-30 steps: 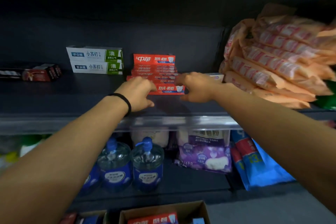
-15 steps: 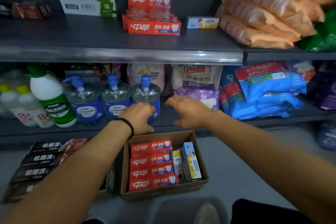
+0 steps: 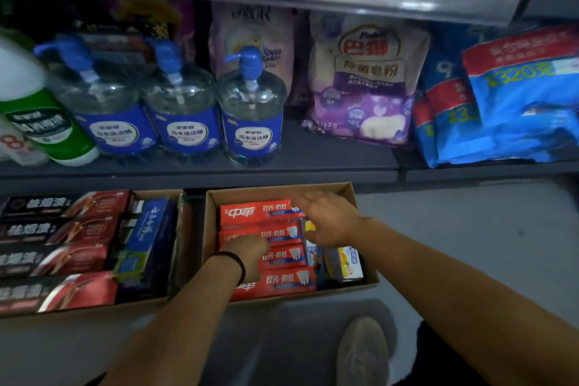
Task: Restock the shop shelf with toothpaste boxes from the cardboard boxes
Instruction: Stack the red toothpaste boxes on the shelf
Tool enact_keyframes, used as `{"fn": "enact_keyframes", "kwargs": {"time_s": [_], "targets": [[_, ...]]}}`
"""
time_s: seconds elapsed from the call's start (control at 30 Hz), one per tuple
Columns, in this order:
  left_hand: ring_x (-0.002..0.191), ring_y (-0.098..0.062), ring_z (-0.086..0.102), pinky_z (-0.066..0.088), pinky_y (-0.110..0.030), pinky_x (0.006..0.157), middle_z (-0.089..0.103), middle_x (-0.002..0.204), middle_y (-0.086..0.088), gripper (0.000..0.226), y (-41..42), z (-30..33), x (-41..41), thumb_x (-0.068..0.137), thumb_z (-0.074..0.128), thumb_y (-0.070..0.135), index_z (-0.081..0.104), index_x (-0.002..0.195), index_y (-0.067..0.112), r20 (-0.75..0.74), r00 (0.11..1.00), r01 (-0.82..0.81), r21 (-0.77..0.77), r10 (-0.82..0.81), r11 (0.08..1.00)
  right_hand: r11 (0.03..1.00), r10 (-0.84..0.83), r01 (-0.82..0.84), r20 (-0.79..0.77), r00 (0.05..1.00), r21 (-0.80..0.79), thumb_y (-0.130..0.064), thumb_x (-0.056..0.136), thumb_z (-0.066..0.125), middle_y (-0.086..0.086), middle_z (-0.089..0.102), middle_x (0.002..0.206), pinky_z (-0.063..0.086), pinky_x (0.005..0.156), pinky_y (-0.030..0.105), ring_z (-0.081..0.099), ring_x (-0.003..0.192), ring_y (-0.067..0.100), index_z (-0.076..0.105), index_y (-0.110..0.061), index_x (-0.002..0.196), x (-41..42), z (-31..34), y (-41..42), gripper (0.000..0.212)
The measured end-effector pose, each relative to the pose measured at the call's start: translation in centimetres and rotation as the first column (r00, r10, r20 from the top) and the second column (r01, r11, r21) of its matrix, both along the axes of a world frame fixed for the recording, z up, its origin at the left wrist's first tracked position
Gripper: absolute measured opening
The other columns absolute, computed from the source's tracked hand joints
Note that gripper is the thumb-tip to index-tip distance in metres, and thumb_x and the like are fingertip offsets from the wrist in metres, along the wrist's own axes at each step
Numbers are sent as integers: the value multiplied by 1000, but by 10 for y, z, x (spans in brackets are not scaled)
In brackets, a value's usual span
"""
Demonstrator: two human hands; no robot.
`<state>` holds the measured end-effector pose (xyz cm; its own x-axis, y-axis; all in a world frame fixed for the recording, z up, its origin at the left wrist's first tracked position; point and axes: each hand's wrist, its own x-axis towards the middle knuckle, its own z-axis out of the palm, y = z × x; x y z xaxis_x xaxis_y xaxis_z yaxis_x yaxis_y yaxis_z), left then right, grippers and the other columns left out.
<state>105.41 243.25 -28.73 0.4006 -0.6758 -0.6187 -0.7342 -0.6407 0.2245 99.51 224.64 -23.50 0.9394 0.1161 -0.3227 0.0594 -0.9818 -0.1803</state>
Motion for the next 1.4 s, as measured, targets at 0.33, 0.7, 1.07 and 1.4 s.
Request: {"fn": "enact_keyframes", "kwargs": {"time_s": [0.33, 0.7, 1.07, 1.4], "targets": [[118, -24, 54, 42, -38, 105, 56, 132, -5, 58, 3, -38, -12, 80, 70, 27, 51, 134, 22, -169, 983, -67, 52, 75, 996, 1000, 1, -3, -89, 996, -20, -38, 87, 64, 5, 42, 146, 33, 109, 38, 40, 132, 21, 32, -18, 143, 0, -35, -1, 68], [117, -23, 51, 43, -37, 102, 50, 131, -3, 45, 8, -31, -8, 78, 73, 21, 51, 117, 23, -184, 972, -132, 87, 146, 987, 1000, -11, 10, -59, 998, -30, -41, 87, 64, 4, 45, 144, 36, 109, 40, 43, 131, 21, 37, -20, 142, 4, -32, -3, 64], [121, -21, 50, 42, -35, 103, 51, 133, -1, 56, 6, 4, 12, 76, 76, 18, 54, 127, 19, -43, 999, -24, -75, 21, 997, 999, -50, 48, -104, 993, -23, -38, 89, 62, 4, 50, 137, 45, 97, 37, 50, 121, 21, 42, -18, 137, 36, -58, -3, 55], [120, -19, 49, 43, -33, 101, 50, 132, 0, 56, 6, 25, 23, 78, 74, 23, 52, 130, 20, 9, 999, -38, -145, 40, 989, 998, -53, 51, -52, 997, -41, -34, 89, 64, 7, 38, 145, 38, 107, 38, 39, 131, 23, 35, -14, 143, 46, -84, -2, 64]]}}
